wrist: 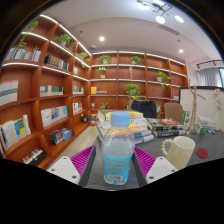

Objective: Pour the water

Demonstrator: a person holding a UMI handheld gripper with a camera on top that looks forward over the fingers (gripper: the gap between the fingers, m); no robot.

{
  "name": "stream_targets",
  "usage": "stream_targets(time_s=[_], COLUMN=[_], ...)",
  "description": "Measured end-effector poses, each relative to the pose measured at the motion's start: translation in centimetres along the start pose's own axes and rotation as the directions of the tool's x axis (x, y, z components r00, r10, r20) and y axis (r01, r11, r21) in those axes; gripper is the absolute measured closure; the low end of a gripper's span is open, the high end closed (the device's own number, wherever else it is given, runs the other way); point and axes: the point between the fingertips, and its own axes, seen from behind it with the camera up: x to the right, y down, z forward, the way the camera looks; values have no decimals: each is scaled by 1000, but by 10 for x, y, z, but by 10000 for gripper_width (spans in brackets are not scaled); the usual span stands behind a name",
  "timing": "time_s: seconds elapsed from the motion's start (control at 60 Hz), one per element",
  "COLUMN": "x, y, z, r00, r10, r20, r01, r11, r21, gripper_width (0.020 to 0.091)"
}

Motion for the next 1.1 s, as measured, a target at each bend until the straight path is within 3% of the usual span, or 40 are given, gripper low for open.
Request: stream_targets(time_s=[0.05, 0.1, 0.183, 0.283, 0.483, 0.617, 0.85, 1.1], x=[5, 11, 10, 10, 22, 33, 64, 107], y=[0, 2, 1, 2, 1, -10, -60, -84], z=[5, 7, 7, 8, 6, 7, 6, 14], r00=[1000, 999, 999, 998, 980, 873, 372, -185], r10=[5, 6, 31, 55, 200, 486, 907, 949], r20=[-18, -44, -24, -10, -2, 47, 195, 255], r01=[-5, -7, -31, -55, -200, -487, -927, -982], r11=[1000, 1000, 999, 998, 980, 874, 373, -190], r21=[-1, -10, -8, -1, 1, 2, 36, -5], gripper_width=[487, 649, 677, 774, 775, 776, 775, 764])
